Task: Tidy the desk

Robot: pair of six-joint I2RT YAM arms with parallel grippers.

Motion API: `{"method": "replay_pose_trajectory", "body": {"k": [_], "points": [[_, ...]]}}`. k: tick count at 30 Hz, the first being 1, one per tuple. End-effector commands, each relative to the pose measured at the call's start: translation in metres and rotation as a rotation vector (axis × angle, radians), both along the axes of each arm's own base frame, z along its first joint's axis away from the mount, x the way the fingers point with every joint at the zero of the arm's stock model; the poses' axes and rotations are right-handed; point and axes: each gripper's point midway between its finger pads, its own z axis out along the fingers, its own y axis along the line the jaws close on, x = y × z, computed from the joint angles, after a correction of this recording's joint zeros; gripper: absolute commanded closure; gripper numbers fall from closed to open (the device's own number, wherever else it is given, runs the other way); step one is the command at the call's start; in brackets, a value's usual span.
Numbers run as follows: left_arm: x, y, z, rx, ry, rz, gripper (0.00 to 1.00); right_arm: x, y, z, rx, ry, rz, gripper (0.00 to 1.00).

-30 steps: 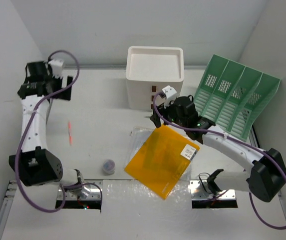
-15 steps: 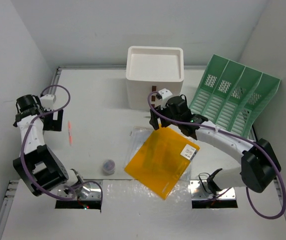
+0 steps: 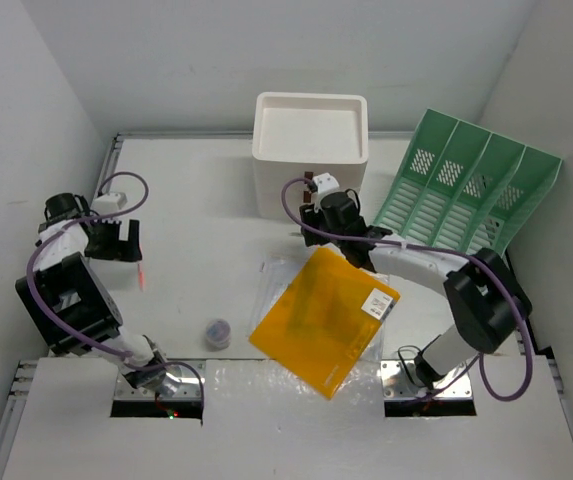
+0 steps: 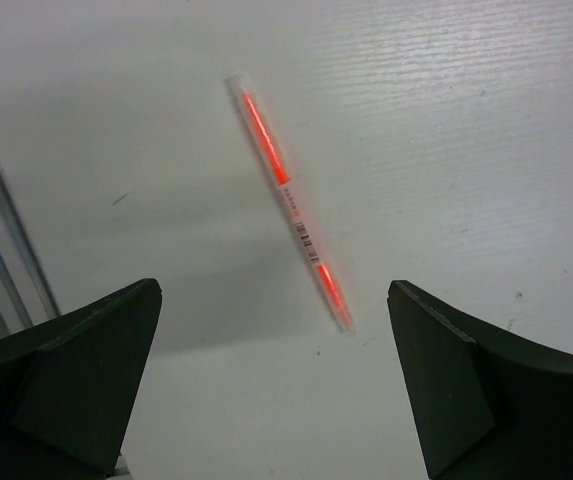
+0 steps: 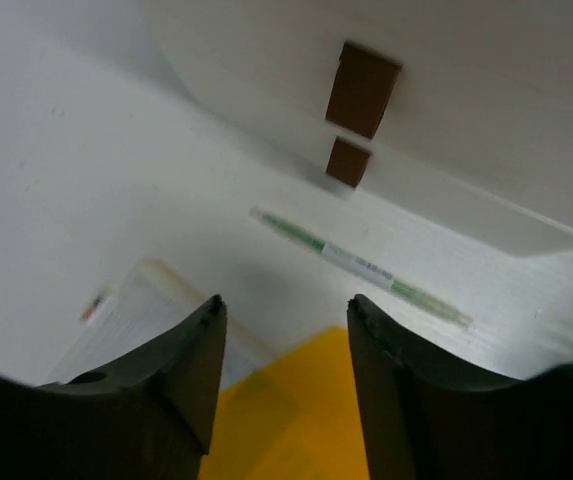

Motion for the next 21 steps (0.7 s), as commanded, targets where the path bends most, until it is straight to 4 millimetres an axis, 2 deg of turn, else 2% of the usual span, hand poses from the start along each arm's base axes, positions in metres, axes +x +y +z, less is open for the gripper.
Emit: {"method": "replay_pose_trajectory", "body": {"k": [1, 3, 4, 6, 10, 14, 21], "points": [[0.012, -0.009, -0.005, -0.049, -0.038, -0.039, 0.05, 0.045, 0.013, 0.041, 0.141, -0.226, -0.112, 0.52], [0.013, -0.011, -0.012, -0.061, -0.021, -0.037, 0.06, 0.06, 0.015, 0.048, 0.178, -0.281, -0.165, 0.58], [0.012, -0.012, -0.015, -0.064, -0.016, -0.034, 0.06, 0.071, 0.009, 0.056, 0.183, -0.312, -0.235, 0.59], [0.013, -0.01, -0.018, -0.06, -0.013, -0.031, 0.06, 0.082, 0.004, 0.06, 0.202, -0.337, -0.309, 0.63], [0.012, -0.004, -0.02, -0.032, -0.003, -0.025, 0.06, 0.096, 0.004, 0.048, 0.187, -0.363, -0.376, 0.66], [0.015, -0.003, -0.02, -0.031, -0.003, -0.03, 0.06, 0.099, 0.006, 0.043, 0.189, -0.379, -0.398, 0.65], [0.015, -0.005, -0.025, -0.047, 0.007, -0.041, 0.06, 0.102, 0.021, 0.05, 0.184, -0.412, -0.366, 0.61]]}}
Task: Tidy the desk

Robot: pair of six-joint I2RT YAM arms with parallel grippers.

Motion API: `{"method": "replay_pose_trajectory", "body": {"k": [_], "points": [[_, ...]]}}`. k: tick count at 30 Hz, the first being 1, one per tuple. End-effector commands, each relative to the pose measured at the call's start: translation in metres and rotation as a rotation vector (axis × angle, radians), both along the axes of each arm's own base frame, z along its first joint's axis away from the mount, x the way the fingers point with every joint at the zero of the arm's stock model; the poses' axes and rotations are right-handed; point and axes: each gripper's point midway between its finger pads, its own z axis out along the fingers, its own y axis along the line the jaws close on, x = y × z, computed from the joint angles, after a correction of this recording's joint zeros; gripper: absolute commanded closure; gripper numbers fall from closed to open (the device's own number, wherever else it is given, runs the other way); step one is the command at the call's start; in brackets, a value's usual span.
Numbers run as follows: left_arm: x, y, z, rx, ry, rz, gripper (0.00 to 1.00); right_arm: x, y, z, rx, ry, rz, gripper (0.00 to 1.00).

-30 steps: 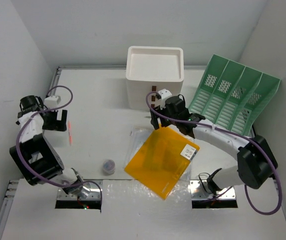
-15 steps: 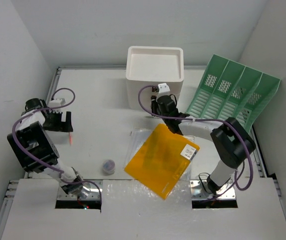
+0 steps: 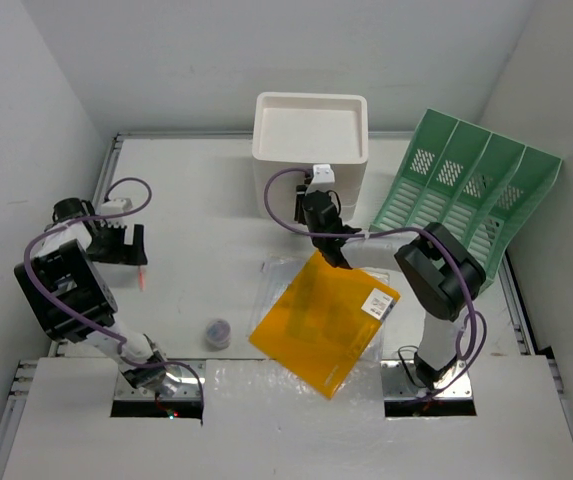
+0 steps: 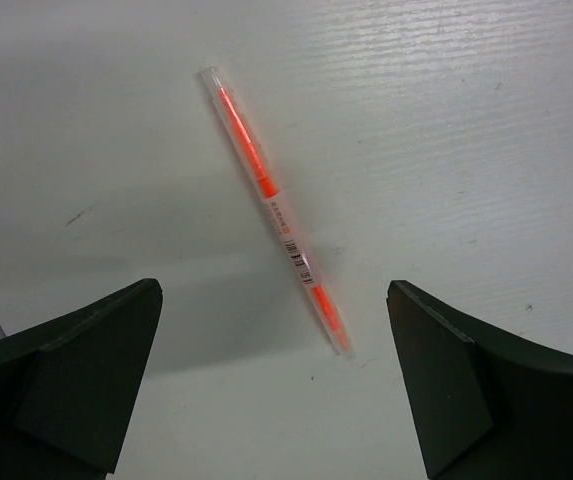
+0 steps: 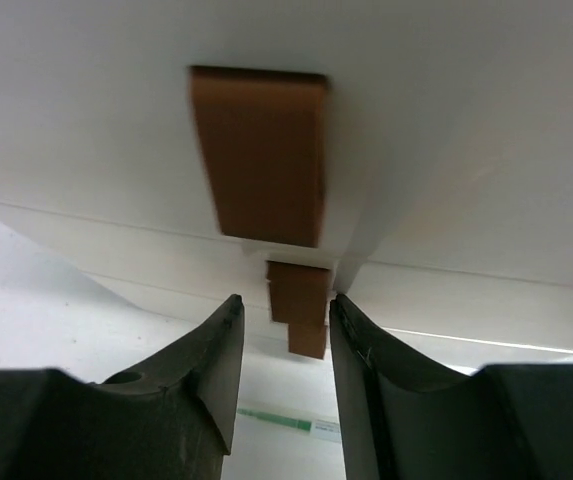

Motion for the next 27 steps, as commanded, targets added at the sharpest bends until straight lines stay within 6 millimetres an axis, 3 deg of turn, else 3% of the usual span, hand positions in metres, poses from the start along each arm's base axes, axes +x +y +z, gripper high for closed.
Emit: {"method": "replay_pose_trajectory", "body": {"k": [1, 5, 9, 13, 17, 20, 21, 23, 24, 26, 27], "points": [[0.013, 0.001, 0.004, -0.001, -0.04, -0.027, 0.06, 0.017, 0.015, 0.047, 0.073, -0.131, -0.019, 0.6], [0.012, 0.0, 0.001, -0.011, -0.028, -0.035, 0.06, 0.02, 0.011, 0.049, 0.066, -0.146, -0.064, 0.58], [0.012, 0.002, 0.0, 0.0, -0.03, -0.031, 0.06, 0.022, 0.003, 0.044, 0.065, -0.14, -0.12, 0.74], [0.01, 0.001, -0.003, 0.0, -0.024, -0.032, 0.06, 0.023, -0.004, 0.036, 0.058, -0.129, -0.17, 1.0], [0.008, 0.0, -0.003, 0.001, -0.024, -0.041, 0.06, 0.02, -0.003, 0.034, 0.06, -0.124, -0.152, 1.0], [0.007, -0.001, -0.005, 0.003, -0.024, -0.046, 0.06, 0.006, 0.005, 0.035, 0.062, -0.115, -0.103, 1.0], [0.007, -0.001, -0.005, 0.003, -0.024, -0.046, 0.06, -0.002, 0.005, 0.03, 0.023, -0.111, -0.085, 1.0], [0.007, -0.002, -0.006, -0.003, -0.024, -0.05, 0.06, -0.019, 0.015, 0.039, 0.014, -0.142, -0.067, 1.0], [0.007, -0.002, -0.007, -0.007, -0.024, -0.048, 0.06, -0.028, 0.014, 0.032, -0.012, -0.133, -0.056, 1.0], [0.007, -0.004, -0.009, -0.019, -0.018, -0.051, 0.07, -0.043, 0.023, 0.041, 0.008, -0.148, -0.028, 1.0], [0.008, -0.005, -0.009, -0.026, -0.02, -0.055, 0.07, -0.053, 0.019, 0.033, 0.002, -0.135, -0.023, 1.0]]}}
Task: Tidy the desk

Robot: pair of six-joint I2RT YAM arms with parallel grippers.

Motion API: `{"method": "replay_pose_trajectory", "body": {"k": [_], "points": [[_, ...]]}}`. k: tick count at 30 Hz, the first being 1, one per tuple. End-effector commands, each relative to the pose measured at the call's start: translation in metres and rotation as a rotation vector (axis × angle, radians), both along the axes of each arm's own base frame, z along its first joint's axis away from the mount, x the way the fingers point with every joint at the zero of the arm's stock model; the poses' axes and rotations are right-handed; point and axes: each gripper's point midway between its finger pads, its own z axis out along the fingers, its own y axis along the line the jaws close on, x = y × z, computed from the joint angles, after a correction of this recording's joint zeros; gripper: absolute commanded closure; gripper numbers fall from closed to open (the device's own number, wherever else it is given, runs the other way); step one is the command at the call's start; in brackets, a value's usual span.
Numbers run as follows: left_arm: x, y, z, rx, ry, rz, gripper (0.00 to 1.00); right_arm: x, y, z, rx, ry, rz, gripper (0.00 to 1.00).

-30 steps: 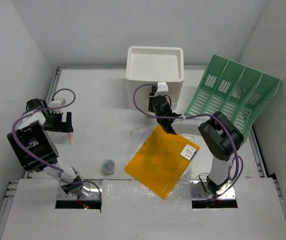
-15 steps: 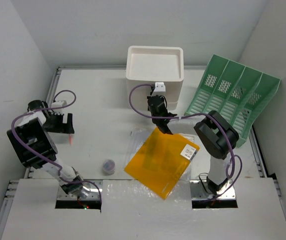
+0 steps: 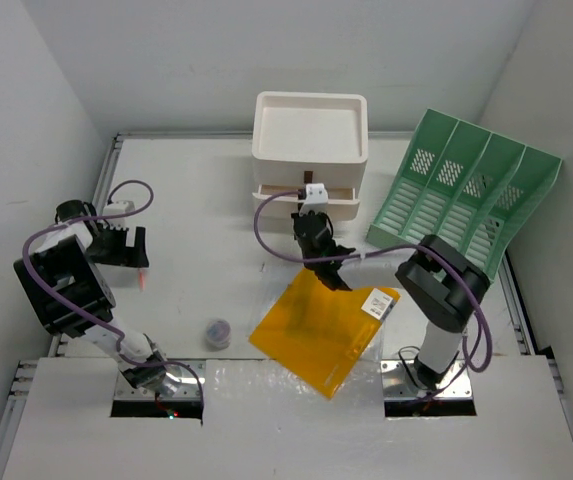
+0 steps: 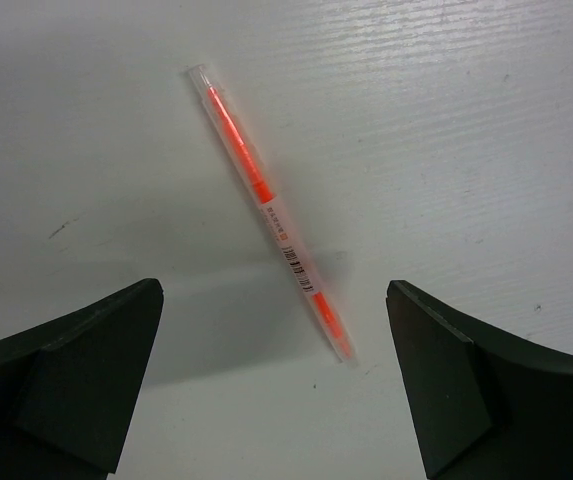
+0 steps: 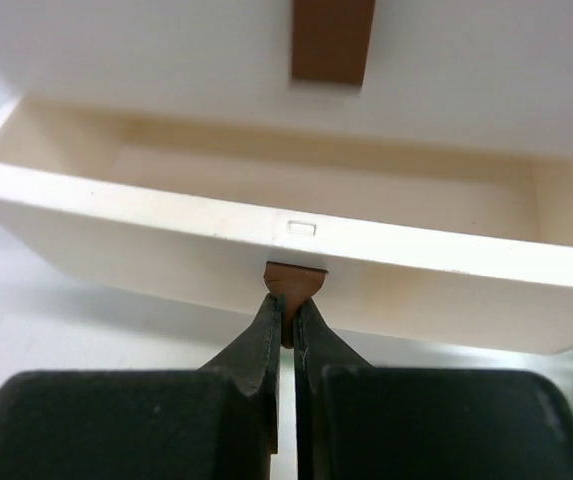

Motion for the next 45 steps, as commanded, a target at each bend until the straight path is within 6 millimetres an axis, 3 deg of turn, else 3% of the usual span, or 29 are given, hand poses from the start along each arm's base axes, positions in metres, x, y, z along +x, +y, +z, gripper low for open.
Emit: {"method": "replay_pose_trajectory", "body": {"k": [1, 6, 12, 14, 15, 16, 17, 21, 25, 28, 32, 38, 40, 45], "points": [[0.007, -0.005, 0.003, -0.018, -0.037, -0.038, 0.07, -0.028, 0.015, 0.033, 0.075, -0.087, 0.05, 1.0], [0.006, -0.007, 0.003, -0.026, -0.036, -0.048, 0.09, -0.067, 0.012, 0.031, 0.059, -0.083, 0.084, 1.0], [0.005, -0.018, -0.001, -0.04, -0.013, -0.074, 0.12, -0.096, 0.031, 0.034, 0.037, -0.056, 0.215, 1.0], [0.005, -0.023, -0.005, -0.045, 0.001, -0.078, 0.12, -0.099, 0.039, 0.037, 0.039, -0.041, 0.259, 0.83], [0.006, -0.028, -0.006, -0.044, 0.005, -0.092, 0.12, -0.102, 0.04, 0.036, 0.024, -0.021, 0.282, 0.68], [0.006, -0.028, -0.008, -0.031, 0.013, -0.092, 0.12, -0.105, 0.045, 0.035, 0.02, -0.006, 0.317, 0.43], [0.007, -0.029, -0.01, -0.023, 0.019, -0.096, 0.12, -0.106, 0.048, 0.036, 0.016, 0.002, 0.331, 0.37], [0.011, -0.026, -0.029, 0.07, 0.086, -0.073, 0.14, -0.118, 0.039, 0.033, 0.004, 0.032, 0.363, 0.28], [0.012, 0.001, -0.038, 0.197, 0.133, 0.024, 0.15, -0.133, 0.019, 0.035, 0.028, 0.016, 0.378, 0.27], [0.012, 0.001, -0.04, 0.191, 0.141, 0.052, 0.19, -0.139, 0.006, 0.034, 0.012, 0.007, 0.38, 0.27], [0.01, -0.006, -0.051, 0.17, 0.182, 0.05, 0.36, -0.142, -0.007, 0.046, -0.016, -0.031, 0.377, 0.27], [0.001, -0.023, -0.066, 0.09, 0.223, 0.015, 0.78, -0.143, -0.018, 0.054, -0.062, -0.062, 0.366, 0.26], [0.001, -0.023, -0.068, 0.09, 0.226, 0.019, 0.98, -0.142, -0.023, 0.056, -0.071, -0.072, 0.35, 0.25], [0.012, -0.026, -0.057, 0.07, 0.168, 0.01, 1.0, -0.139, -0.022, 0.064, -0.09, -0.086, 0.342, 0.24]]}}
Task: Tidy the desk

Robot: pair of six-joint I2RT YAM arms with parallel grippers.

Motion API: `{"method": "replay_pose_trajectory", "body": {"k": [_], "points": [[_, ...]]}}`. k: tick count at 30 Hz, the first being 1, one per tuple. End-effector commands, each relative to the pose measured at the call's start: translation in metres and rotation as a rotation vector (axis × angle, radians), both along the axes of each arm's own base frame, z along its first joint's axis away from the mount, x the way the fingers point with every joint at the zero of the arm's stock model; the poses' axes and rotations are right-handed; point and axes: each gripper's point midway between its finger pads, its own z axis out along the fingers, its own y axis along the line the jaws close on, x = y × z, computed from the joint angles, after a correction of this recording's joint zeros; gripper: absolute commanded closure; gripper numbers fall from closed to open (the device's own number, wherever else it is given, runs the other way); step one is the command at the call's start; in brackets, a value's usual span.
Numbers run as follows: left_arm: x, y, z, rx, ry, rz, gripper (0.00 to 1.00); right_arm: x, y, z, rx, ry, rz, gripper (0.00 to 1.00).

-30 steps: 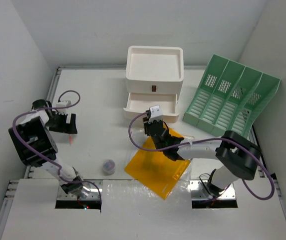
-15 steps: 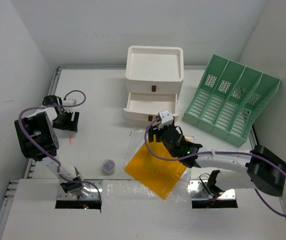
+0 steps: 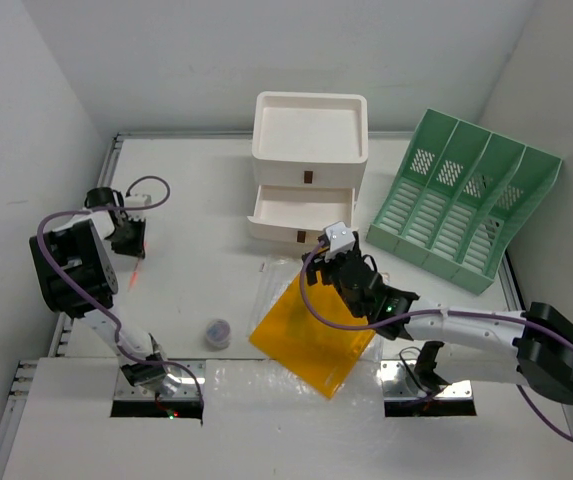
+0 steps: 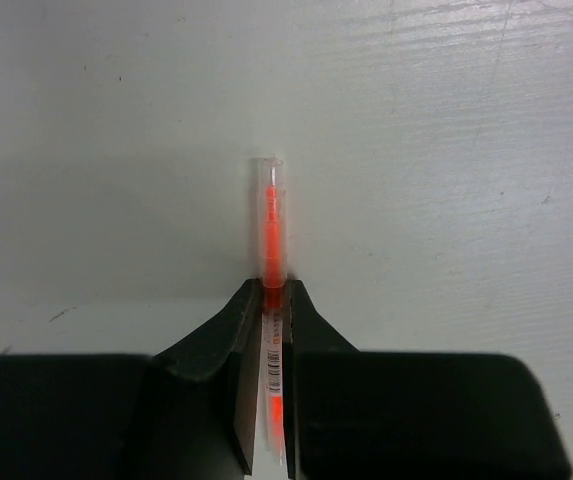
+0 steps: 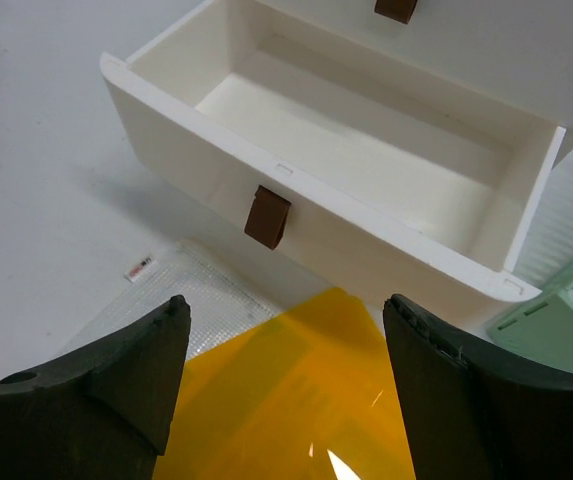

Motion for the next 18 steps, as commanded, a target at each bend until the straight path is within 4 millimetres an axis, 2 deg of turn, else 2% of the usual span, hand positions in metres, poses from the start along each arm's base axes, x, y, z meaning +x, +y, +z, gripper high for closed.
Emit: {"method": "replay_pose_trajectory", "body": {"k": [1, 3, 7, 8, 9, 11, 13, 17, 18], "points": [[-0.018, -0.018, -0.019, -0.067, 0.059, -0.034, 1.0, 0.005, 0.0, 0.02, 0.006, -0.045, -0.024, 0.24], [-0.007, -0.027, 0.0, -0.108, -0.001, -0.069, 1.0, 0.007, 0.001, 0.025, 0.008, -0.048, -0.027, 0.24], [0.021, -0.042, 0.064, -0.107, -0.166, -0.177, 1.0, 0.007, 0.003, 0.037, 0.031, -0.06, -0.023, 0.24], [0.022, -0.053, 0.074, -0.117, -0.171, -0.208, 1.0, 0.007, 0.001, 0.039, 0.036, -0.064, -0.027, 0.23], [0.031, -0.059, 0.091, -0.123, -0.212, -0.234, 1.0, 0.007, -0.001, 0.039, 0.038, -0.067, -0.033, 0.23], [0.039, -0.08, 0.12, -0.149, -0.26, -0.298, 1.0, 0.004, -0.007, 0.042, 0.055, -0.074, -0.046, 0.23], [0.042, -0.096, 0.141, -0.163, -0.298, -0.334, 1.0, 0.003, -0.012, 0.044, 0.067, -0.08, -0.053, 0.22], [0.05, -0.155, 0.183, -0.194, -0.379, -0.469, 1.0, -0.002, -0.026, 0.048, 0.086, -0.09, -0.078, 0.22], [0.056, -0.168, 0.2, -0.187, -0.42, -0.502, 1.0, -0.005, -0.032, 0.05, 0.095, -0.096, -0.083, 0.22]]}}
